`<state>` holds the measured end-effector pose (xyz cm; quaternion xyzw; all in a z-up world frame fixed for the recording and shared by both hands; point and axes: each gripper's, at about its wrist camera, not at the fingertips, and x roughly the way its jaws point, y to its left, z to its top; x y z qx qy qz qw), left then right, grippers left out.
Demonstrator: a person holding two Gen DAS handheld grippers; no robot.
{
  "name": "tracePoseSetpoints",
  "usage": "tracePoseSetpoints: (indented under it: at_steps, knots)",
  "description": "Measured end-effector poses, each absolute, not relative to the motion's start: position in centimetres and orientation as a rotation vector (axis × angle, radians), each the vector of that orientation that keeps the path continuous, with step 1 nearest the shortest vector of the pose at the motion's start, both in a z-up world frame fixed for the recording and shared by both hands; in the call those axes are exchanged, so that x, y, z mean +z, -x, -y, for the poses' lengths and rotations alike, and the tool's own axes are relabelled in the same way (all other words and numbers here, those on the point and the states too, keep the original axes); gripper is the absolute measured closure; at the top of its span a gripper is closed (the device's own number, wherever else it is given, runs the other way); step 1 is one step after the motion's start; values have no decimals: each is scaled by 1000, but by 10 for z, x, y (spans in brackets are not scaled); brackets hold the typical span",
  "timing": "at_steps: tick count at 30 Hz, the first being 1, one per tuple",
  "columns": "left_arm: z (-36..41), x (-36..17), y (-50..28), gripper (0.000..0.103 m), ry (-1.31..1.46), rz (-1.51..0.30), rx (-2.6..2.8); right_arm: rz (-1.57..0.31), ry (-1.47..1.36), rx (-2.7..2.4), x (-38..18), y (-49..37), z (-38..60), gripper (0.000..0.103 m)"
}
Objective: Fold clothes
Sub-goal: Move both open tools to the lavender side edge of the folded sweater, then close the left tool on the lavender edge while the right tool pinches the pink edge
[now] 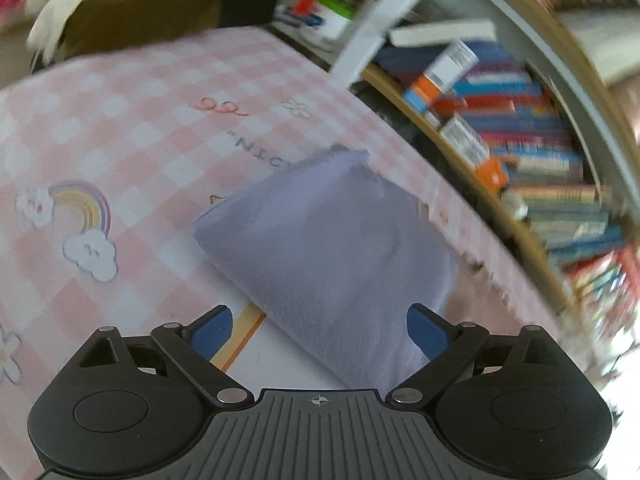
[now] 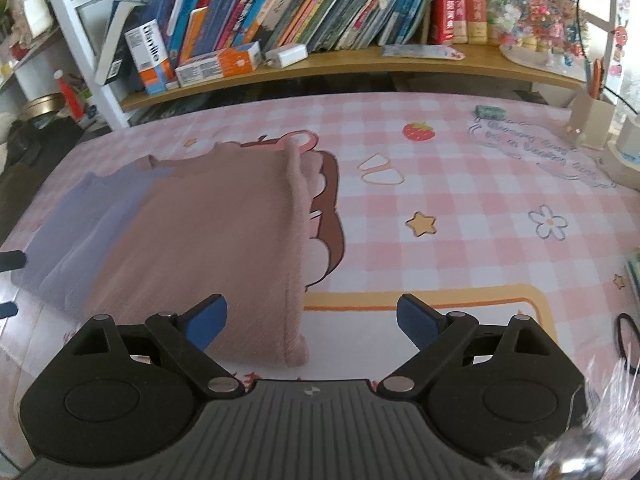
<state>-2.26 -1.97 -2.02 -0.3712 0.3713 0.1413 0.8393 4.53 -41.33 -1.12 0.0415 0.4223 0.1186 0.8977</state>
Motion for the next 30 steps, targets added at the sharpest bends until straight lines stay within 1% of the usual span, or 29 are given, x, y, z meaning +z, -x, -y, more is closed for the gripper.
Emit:
tracePoseSetpoints:
  at_steps: [10,11,15,18,21,23,26,27,28,29,30]
  knots:
    - [-3,-34,24,7,877,-777,277,-866,-85,196,-11,-52,411,12]
    - [-3,-34,23,7,869,-780,274,-872,-81,190,-12,-54,411,14]
    - [-7,-35,21,8,855,-791,270,-881,-83,178,-15,-56,410,14]
    - [-14,-39,25,8,891,-768,268,-880,-93,175,-16,-55,410,17]
    - [-23,-46,27,8,952,-755,285,-888,-98,166,-18,-53,409,25]
    - [-28,-49,27,9,982,-751,299,-900,-103,167,-20,-53,408,36]
    - [-34,-52,24,15,1005,-746,298,-911,-108,174,-22,-53,405,46]
    - [-35,-54,23,18,1011,-744,296,-914,-104,175,-23,-53,404,47]
    - [-37,-55,21,25,1020,-743,295,-916,-99,175,-23,-53,402,50]
    - [-39,-56,19,29,1032,-745,294,-918,-97,175,-23,-54,401,52]
    - [-40,-57,17,38,1044,-747,294,-918,-97,176,-23,-54,399,53]
